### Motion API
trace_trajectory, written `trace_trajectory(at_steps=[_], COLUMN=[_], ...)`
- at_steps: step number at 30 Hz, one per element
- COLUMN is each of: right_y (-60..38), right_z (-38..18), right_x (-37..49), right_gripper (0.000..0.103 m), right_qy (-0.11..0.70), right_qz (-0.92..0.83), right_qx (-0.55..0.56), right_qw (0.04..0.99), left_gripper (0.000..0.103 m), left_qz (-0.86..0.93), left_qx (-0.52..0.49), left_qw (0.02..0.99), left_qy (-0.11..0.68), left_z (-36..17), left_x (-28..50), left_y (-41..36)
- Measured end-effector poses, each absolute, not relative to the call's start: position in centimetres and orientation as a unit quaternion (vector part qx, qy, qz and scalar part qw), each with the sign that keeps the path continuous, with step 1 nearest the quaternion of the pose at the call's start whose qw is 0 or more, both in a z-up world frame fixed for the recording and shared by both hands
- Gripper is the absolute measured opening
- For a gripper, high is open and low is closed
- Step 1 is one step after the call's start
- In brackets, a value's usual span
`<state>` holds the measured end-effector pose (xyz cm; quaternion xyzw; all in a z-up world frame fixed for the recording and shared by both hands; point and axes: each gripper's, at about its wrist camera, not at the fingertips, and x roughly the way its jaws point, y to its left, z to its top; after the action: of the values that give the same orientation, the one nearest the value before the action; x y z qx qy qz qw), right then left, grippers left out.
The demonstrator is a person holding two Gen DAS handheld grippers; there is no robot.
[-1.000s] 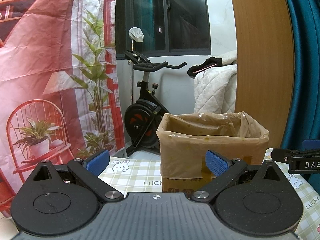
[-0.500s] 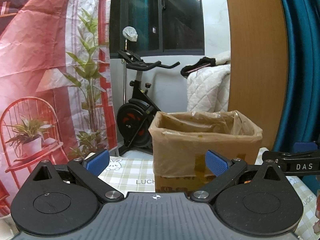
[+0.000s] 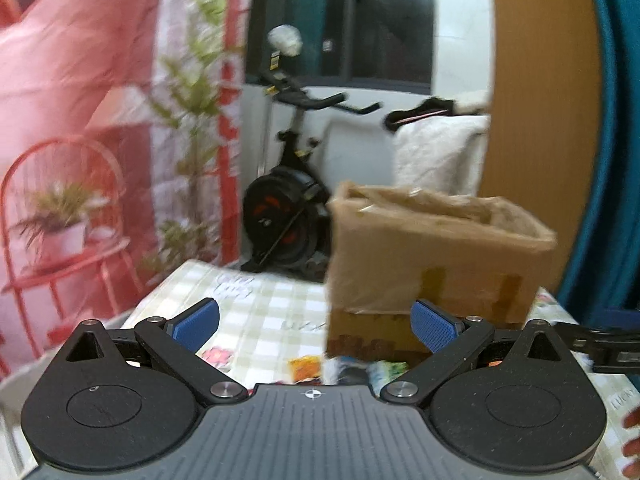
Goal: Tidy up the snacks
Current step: 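Grasp the green chip bag with the left tool while the right tool grasps the orange snack bag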
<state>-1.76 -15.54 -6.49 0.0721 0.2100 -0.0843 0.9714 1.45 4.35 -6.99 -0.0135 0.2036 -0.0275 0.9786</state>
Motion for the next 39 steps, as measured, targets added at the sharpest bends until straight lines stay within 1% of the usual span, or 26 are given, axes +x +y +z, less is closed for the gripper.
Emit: trace_trajectory(at_steps=[4,10,13,19,29,30,31,32,34,36,39], right_y=[-16.2,-16.4,-16.8,-18.0,-19.1,-19.2,-19.1,-19.0,-18.9,-19.0,-19.6], right_z=[-7.5,-8.9,-9.4,-10.2,-11.6,-11.8,-11.9,-12.1,-12.5,-12.8,-13.1], right_x=[-1.6,-1.1,-1.0,-0.8,-0.5,-0.5,-0.4,-0.4,-0.1,0.2,0.9], right_gripper=[0.103,0.103,0.103,0.103,0.103,0.103,0.103,0.103,0.103,0.103,0.103], right_qy=[0.212,0.221,0.224,0.231,0.243,0.245,0.247,0.249,0.254,0.259,0.257], right_qz=[-0.095,-0.096,-0.098,-0.102,-0.113,-0.113,-0.113,-0.113,-0.111,-0.106,-0.104], right_qx=[0.07,0.06,0.06,0.068,0.054,0.048,0.038,0.025,0.006,0.012,0.037], right_qw=[0.97,0.969,0.968,0.965,0.962,0.962,0.962,0.962,0.961,0.96,0.96], left_gripper=[0.103,0.103,0.102,0.102,0.101,0.1,0.096,0.089,0.08,0.072,0.069], left_qz=[0.009,0.011,-0.018,-0.082,-0.11,-0.111,-0.112,-0.113,-0.119,-0.116,-0.103], left_qx=[0.014,0.055,0.047,-0.006,0.005,0.006,0.008,0.006,-0.014,-0.026,-0.02], left_qw=[0.973,0.965,0.964,0.95,0.926,0.923,0.922,0.922,0.921,0.923,0.933], left_qy=[0.229,0.255,0.262,0.301,0.362,0.368,0.372,0.37,0.372,0.365,0.345], left_z=[-8.6,-10.7,-11.9,-14.2,-18.3,-18.6,-18.9,-19.0,-18.9,-18.4,-17.3], left_x=[2.6,3.8,4.2,5.1,6.5,6.6,6.5,6.4,6.4,6.3,5.9], left_y=[4.9,4.6,5.1,6.5,5.8,5.8,5.7,5.6,6.0,6.3,6.3])
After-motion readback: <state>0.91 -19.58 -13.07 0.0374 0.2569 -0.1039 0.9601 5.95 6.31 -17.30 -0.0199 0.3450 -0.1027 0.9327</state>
